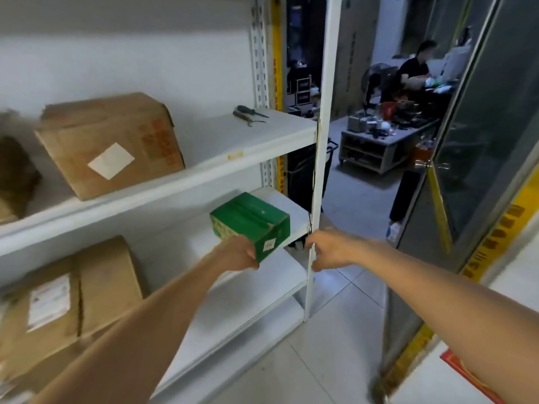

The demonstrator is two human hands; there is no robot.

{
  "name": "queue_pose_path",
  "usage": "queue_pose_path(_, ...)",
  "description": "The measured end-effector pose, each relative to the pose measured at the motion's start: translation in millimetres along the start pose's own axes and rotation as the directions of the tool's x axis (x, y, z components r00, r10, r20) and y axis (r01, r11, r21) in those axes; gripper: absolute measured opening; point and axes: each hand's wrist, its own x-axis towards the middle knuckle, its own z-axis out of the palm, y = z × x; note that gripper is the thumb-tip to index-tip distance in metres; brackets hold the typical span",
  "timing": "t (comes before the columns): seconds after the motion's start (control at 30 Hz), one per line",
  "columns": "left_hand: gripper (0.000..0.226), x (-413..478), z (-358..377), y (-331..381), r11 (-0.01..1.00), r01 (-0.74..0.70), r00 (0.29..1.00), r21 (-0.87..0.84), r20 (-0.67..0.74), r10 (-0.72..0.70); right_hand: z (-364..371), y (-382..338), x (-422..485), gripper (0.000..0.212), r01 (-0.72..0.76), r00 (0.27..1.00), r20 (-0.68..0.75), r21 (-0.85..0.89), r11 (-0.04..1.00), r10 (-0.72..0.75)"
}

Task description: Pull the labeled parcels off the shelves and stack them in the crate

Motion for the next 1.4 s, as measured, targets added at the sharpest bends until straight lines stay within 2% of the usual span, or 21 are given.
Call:
queue_pose_path(0.1, 0.027, 15.5, -1.3, 0.2, 0.996, 0.083, 0.992, -0.041, -0.096, -0.086, 8.9, 10.1, 26.4, 0.038, 0.056, 0.998, 0.026, -0.020, 0.998, -0.055)
queue_pose_path(0.23, 0.028, 48.4, 0.7, -12.9, 0.994, 0.094, 0.994, -0.049, -0.059, -0.097, 12.5, 18.5, 69.2, 0.063, 0.099, 0.993, 0.070, -0.024, 0.995, -0.097)
queue_pose_path(0.33, 0.034, 86.4, -6.7, -28.9, 0.998, 0.033, 0.996, -0.047, -0.083, -0.037, 0.4, 23.3, 108.0, 0.057, 0.132, 0.990, 0.058, -0.033, 0.991, -0.130)
queue_pose_path(0.4, 0.033, 109.4, -14.3, -38.2, 0.998, 0.041, 0.992, -0.050, -0.118, -0.047, -8.2, 28.3, 131.6, 0.054, 0.125, 0.991, 0.063, -0.055, 0.991, -0.122)
queue_pose_path(0.5, 0.024, 137.1, -13.1, -52.4, 0.982, 0.117, 0.986, -0.145, -0.105, -0.133, -13.8, 36.2, 162.7, 0.047, 0.120, 0.990, 0.090, -0.094, 0.988, -0.111)
queue_pose_path(0.6, 0.028, 156.4, -6.8, -62.5, 0.964, 0.227, 0.962, -0.140, -0.121, -0.244, -20.9, 44.2, 194.9, 0.037, 0.136, 0.986, 0.109, -0.065, 0.989, -0.129)
queue_pose_path(0.73, 0.024, 167.8, 1.1, -75.6, 0.919, 0.327, 0.916, -0.218, -0.165, -0.365, -22.4, 51.4, 233.0, 0.037, 0.177, 0.976, 0.136, -0.063, 0.982, -0.168)
queue_pose_path(0.87, 0.028, 175.2, 15.0, -86.4, 0.769, 0.474, 0.820, -0.429, -0.103, -0.563, -18.4, 55.9, 268.7, 0.055, 0.205, 0.974, 0.119, -0.095, 0.974, -0.193)
queue_pose_path(0.97, 0.045, 186.8, 27.2, -85.3, 0.648, 0.509, 0.770, -0.567, -0.037, -0.637, -10.9, 61.4, 293.6, 0.060, 0.215, 0.973, 0.112, -0.098, 0.972, -0.204)
queue_pose_path(1.03, 0.045, 199.2, 34.9, -84.9, 0.543, 0.505, 0.741, -0.670, 0.015, -0.671, -6.1, 62.3, 311.1, 0.072, 0.205, 0.974, 0.104, -0.035, 0.978, -0.200)
queue_pose_path(1.1, 0.052, 214.3, 44.1, -89.8, 0.383, 0.458, 0.716, -0.802, 0.078, -0.694, 0.6, 62.2, 328.0, 0.087, 0.176, 0.979, 0.092, 0.084, 0.981, -0.184)
queue_pose_path(1.2, 0.063, 234.5, 56.6, -103.9, 0.060, 0.347, 0.668, -0.936, 0.202, -0.716, 14.9, 62.7, 354.0, 0.097, 0.132, 0.976, 0.128, 0.283, 0.950, -0.174)
queue_pose_path(1.23, 0.065, 235.4, 56.8, -104.7, 0.004, 0.315, 0.663, -0.949, 0.217, -0.717, 17.8, 63.0, 362.3, 0.099, 0.106, 0.974, 0.150, 0.351, 0.930, -0.168)
queue_pose_path(1.3, 0.063, 235.9, 57.6, -105.2, -0.022, 0.291, 0.674, -0.956, 0.221, -0.705, 19.5, 63.7, 376.4, 0.103, 0.071, 0.969, 0.185, 0.435, 0.898, -0.166)
queue_pose_path(1.4, 0.053, 230.5, 54.6, -100.3, -0.069, 0.273, 0.710, -0.960, 0.249, -0.659, 21.3, 61.0, 384.4, 0.101, 0.056, 0.965, 0.208, 0.440, 0.896, -0.163)
